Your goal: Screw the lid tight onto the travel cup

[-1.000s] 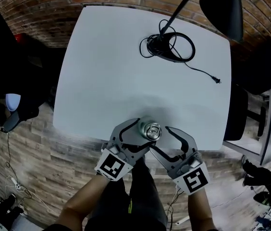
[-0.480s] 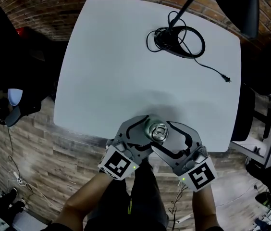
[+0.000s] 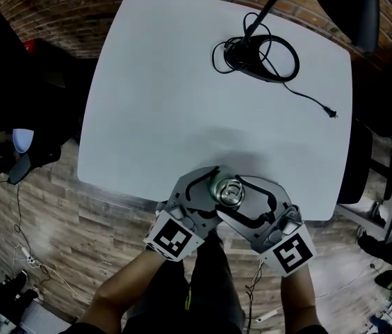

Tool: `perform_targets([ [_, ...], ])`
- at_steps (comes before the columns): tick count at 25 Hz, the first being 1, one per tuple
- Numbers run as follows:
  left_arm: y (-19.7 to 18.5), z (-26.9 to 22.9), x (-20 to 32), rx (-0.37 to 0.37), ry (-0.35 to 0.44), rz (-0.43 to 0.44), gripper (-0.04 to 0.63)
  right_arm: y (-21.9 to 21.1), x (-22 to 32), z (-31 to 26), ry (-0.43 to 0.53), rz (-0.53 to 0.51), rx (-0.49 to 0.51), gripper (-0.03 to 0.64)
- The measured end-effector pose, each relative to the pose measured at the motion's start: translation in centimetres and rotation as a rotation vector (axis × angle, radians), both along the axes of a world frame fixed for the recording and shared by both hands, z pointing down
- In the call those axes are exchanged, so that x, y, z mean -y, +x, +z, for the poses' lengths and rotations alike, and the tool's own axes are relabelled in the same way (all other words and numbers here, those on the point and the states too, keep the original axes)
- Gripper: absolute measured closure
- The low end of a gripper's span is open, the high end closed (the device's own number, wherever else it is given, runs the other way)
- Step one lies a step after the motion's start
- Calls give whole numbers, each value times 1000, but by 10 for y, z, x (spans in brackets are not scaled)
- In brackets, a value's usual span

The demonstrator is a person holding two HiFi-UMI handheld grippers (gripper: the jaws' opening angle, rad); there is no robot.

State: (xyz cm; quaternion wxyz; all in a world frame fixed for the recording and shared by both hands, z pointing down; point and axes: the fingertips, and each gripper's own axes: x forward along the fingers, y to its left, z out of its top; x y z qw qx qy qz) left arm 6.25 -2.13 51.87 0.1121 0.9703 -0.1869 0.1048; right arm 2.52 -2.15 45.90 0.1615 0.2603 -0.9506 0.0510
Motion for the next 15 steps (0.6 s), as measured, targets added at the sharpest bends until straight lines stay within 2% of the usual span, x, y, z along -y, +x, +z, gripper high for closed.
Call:
perform_targets([
  [3,0,-1,-1,7,12,5,249,1,-1,-1,14,31,10,356],
  [7,-1,-2,0,-4,8,-6,249,0,2,-3,57,132,35,357],
  [12,1,-7,3,-19,-9,-37,249,5,5,-7,98,341,81,357],
  [15,0,-5,3,-12,1,-36,249,8,8,-9,129,502,106,357],
])
